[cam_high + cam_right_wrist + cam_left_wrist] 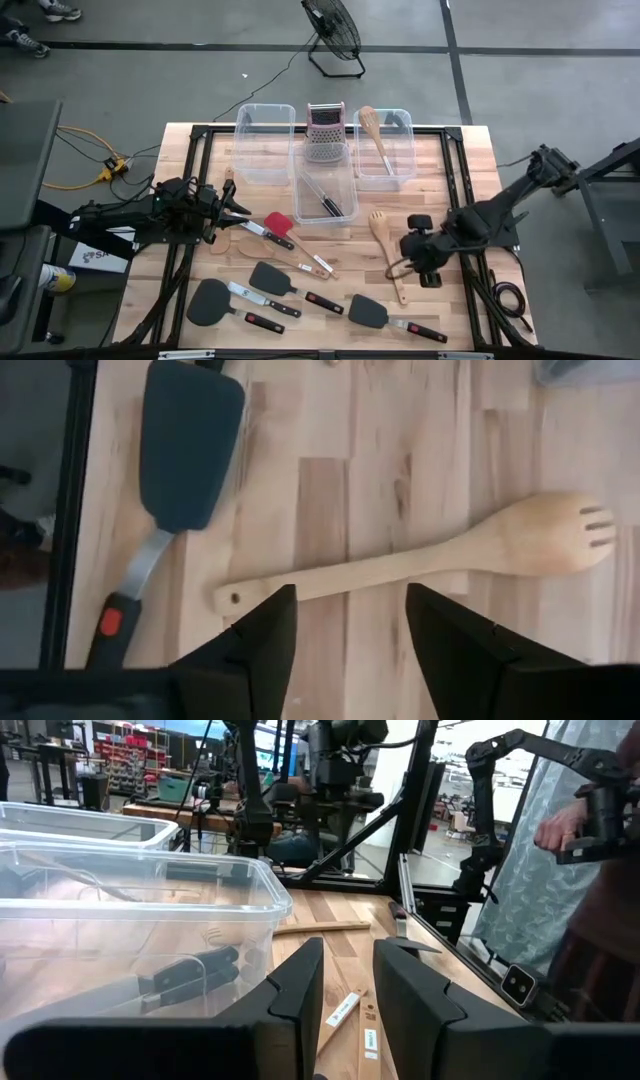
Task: Pick & Place Kitchen Items
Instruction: Put the black spatula into the left transparent bin
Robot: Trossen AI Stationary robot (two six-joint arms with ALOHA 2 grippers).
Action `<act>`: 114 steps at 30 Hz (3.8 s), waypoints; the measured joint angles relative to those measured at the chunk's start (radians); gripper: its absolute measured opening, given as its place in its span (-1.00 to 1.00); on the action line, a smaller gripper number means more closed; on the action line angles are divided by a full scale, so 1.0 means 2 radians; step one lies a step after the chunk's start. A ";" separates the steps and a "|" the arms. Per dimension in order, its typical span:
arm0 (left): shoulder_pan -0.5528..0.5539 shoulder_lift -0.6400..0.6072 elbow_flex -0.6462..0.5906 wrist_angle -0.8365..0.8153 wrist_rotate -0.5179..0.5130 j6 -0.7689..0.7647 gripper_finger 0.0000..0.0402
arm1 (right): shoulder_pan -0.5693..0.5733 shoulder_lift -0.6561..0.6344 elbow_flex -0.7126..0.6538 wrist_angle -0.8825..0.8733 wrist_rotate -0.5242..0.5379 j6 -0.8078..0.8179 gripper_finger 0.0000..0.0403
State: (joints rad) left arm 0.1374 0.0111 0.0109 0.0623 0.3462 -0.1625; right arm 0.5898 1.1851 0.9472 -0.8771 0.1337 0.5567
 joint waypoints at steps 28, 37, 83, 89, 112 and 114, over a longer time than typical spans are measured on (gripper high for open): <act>0.000 0.000 0.000 0.000 0.000 0.000 -0.55 | 0.193 0.139 0.000 0.122 -0.083 0.149 0.28; 0.000 0.000 0.000 0.000 0.000 0.000 -0.55 | 0.193 0.202 0.000 0.219 -0.079 0.214 0.28; 0.000 0.000 0.000 0.000 0.000 0.000 -0.55 | 0.179 0.215 -0.002 0.191 -0.070 0.108 -0.48; 0.000 0.000 0.000 0.000 0.000 0.000 -0.55 | 0.140 0.102 -0.002 0.125 -0.020 0.065 -0.48; 0.000 0.000 0.000 0.000 0.000 0.000 -0.55 | -0.120 -0.125 0.000 0.164 0.095 -0.134 -0.48; 0.000 0.000 0.000 0.000 0.000 0.000 -0.55 | -0.154 -0.122 0.000 0.196 0.068 -0.152 -0.48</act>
State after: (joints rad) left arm 0.1373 0.0110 0.0109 0.0624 0.3460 -0.1625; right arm 0.2815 0.9420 0.9463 -0.4848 0.2703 0.2530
